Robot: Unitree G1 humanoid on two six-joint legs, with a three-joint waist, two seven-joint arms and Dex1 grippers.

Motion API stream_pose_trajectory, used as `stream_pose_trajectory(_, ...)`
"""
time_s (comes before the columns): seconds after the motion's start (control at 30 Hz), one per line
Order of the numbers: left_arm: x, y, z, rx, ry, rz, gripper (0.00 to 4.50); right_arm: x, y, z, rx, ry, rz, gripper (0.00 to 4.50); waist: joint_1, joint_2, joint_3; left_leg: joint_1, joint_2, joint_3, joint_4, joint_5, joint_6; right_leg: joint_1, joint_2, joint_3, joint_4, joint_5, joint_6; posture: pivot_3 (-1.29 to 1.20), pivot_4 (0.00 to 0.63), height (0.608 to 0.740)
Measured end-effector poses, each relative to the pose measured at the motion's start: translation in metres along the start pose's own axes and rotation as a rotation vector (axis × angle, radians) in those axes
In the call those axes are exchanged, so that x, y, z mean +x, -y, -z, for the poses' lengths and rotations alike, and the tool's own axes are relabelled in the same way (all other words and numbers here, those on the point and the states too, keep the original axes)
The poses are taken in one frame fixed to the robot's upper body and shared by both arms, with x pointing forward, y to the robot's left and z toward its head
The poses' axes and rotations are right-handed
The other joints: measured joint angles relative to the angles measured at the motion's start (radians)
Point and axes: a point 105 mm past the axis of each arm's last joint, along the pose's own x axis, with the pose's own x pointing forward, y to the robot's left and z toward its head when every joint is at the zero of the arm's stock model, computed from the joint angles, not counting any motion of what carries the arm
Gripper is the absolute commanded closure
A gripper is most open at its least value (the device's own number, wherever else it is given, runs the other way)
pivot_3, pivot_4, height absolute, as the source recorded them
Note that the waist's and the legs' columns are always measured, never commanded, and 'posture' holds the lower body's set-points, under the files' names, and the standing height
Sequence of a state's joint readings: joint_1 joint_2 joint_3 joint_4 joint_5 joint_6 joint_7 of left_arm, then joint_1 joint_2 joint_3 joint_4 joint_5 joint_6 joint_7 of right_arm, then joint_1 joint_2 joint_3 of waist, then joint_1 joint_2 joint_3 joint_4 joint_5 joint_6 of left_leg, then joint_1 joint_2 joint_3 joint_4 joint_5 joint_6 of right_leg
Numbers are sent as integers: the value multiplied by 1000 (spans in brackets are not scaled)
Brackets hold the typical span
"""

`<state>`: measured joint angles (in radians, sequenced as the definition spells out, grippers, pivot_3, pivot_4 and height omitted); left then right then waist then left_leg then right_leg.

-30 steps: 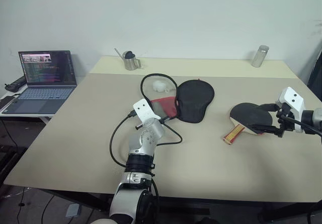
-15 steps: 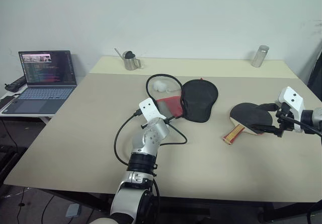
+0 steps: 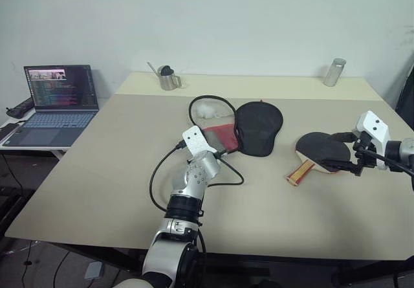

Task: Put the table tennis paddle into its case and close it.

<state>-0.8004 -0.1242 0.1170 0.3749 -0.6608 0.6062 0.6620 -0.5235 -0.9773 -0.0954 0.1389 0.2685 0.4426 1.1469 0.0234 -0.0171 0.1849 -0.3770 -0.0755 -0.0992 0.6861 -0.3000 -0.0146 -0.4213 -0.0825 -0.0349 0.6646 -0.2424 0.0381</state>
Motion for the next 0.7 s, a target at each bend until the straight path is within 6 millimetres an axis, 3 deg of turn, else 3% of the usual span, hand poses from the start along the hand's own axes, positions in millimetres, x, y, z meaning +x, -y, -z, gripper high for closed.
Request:
stream_pose_trajectory(0.23,-2,9,-1,20,8,40,31,5,0,0,14,17,15,0,-1,0,0,1,0,1,0,0,0,0,0,1,0,0,0,0,150,740)
stream_pose_trajectory(0.33,-3,14,-10,20,25,73,31,12,3,2,49,19,82,0,-1,0,0,1,0,1,0,0,0,0,0,1,1,0,0,0,150,740)
stream_pose_trajectory(0.47,-14,48,-52,86,117,222,31,23,4,1,133,5,184,0,1,0,0,-4,0,-2,5,0,0,-1,0,-1,0,1,1,0,150,740)
stream_pose_trajectory(0.53,-19,55,-67,173,123,309,31,27,1,-1,182,-25,236,0,-4,1,0,-4,0,-1,5,0,0,-1,0,0,1,1,1,0,150,740)
stream_pose_trajectory(0.7,-23,26,-70,489,30,471,31,39,-10,-5,461,-45,402,0,-24,1,-1,-4,0,-3,5,0,0,-3,2,1,3,2,-1,0,150,740)
